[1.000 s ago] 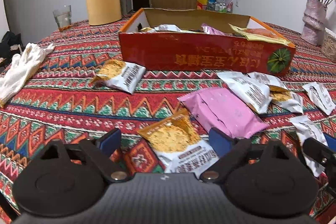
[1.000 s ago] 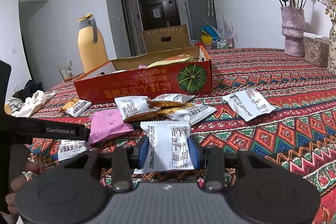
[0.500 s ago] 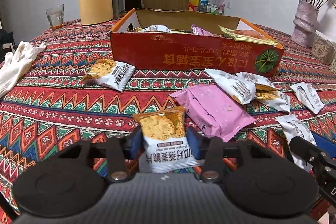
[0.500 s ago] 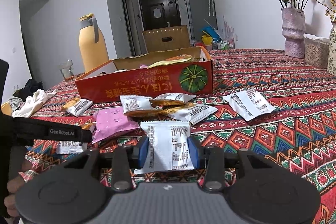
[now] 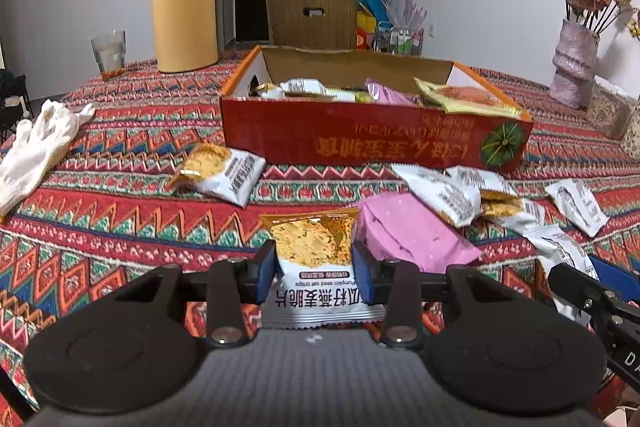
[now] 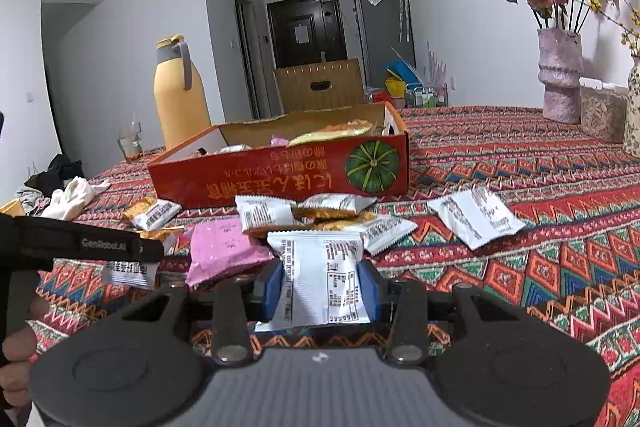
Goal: Organize snacks
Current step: 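Carry both packets over the orange box and lower them inside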
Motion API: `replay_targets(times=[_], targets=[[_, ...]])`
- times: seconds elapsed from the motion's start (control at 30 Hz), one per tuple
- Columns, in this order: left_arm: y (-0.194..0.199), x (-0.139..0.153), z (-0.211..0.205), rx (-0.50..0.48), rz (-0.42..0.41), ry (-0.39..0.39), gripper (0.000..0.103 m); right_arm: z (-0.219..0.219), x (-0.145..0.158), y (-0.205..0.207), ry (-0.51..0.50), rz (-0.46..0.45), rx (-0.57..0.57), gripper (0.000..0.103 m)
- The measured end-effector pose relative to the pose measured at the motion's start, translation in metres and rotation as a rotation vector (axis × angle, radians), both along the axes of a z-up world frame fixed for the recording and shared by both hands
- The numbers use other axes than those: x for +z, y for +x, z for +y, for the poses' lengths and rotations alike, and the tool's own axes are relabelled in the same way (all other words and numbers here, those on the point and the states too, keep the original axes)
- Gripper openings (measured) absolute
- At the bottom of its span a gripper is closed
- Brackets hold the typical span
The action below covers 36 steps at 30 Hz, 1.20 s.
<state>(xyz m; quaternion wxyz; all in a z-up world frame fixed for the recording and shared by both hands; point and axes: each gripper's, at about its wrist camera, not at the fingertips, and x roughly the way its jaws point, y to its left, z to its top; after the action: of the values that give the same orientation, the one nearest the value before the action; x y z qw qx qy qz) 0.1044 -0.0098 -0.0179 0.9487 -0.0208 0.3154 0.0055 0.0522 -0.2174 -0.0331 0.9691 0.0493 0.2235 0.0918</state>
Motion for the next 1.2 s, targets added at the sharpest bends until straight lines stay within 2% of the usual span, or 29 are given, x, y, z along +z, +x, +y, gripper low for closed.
replay_targets(times=[0.23,0.57,0.9,1.2], targets=[[0.006,0.017,0.002,-0.007,-0.035,-0.007,0.041,0.005,0.015,0.013,-0.001,-0.038,-0.005,0.040],[0.031,0.045,0.000,-0.019,-0.080,-0.009,0.041,0.012,0.039,0.053,0.008,-0.075,-0.007,0.040],[0.073,0.072,-0.003,-0.025,-0.119,-0.010,0.041,0.018,0.065,0.107,0.008,-0.113,-0.009,0.040],[0.120,0.079,-0.001,-0.014,-0.140,-0.031,0.041,0.026,0.076,0.164,0.006,-0.134,-0.003,0.040]])
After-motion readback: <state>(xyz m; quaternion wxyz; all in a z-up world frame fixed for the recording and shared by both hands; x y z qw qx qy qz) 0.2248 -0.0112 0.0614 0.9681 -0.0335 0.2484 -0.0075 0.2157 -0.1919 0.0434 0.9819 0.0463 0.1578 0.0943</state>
